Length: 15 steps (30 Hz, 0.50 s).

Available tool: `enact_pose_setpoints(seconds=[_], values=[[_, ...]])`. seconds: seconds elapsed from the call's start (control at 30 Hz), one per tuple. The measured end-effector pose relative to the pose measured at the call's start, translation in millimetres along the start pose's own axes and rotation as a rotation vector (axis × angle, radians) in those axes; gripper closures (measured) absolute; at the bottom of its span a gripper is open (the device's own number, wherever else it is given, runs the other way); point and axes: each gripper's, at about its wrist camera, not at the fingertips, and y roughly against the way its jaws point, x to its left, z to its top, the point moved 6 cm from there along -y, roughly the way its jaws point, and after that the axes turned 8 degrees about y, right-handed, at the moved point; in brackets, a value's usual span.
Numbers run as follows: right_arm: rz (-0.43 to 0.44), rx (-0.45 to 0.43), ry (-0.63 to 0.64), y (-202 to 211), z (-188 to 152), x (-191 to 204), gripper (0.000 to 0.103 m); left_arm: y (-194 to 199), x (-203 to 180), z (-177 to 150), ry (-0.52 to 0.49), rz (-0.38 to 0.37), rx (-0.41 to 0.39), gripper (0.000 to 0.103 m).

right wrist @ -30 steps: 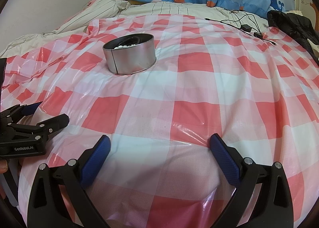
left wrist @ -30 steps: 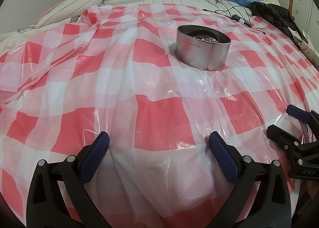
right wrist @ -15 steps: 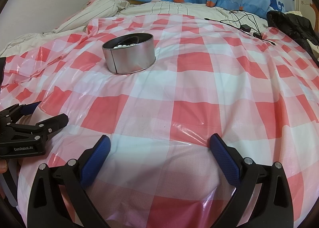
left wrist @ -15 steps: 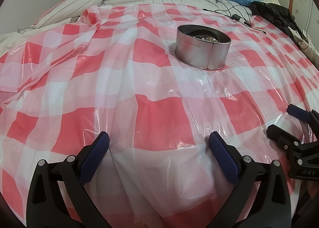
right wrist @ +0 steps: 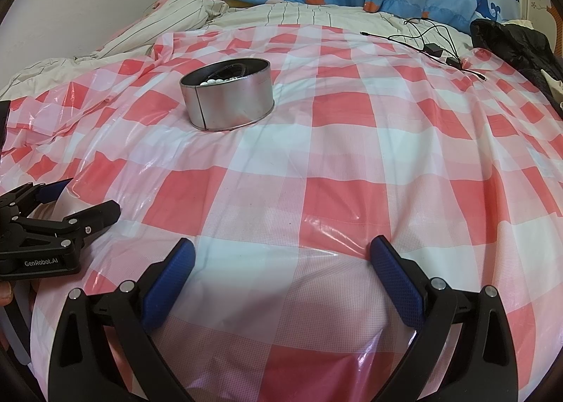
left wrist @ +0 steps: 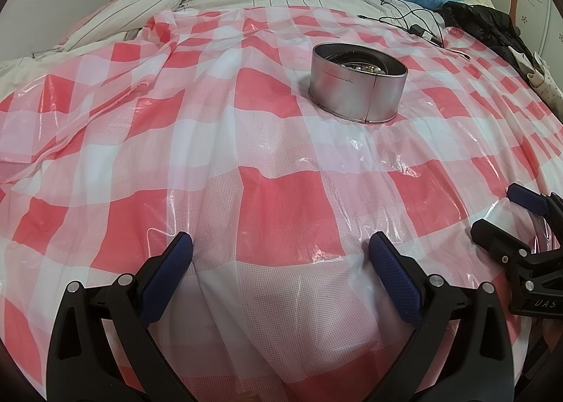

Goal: Organize jewelry

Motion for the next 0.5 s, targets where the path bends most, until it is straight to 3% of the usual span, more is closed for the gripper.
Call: enact_pose_setpoints(seconds=[0.5], values=[[-0.001, 0.000, 0.001, 0.0, -0.1, 0.5, 0.008, -0.1, 0.2, 0.0, -0.001, 0.000, 0.000, 0.007]])
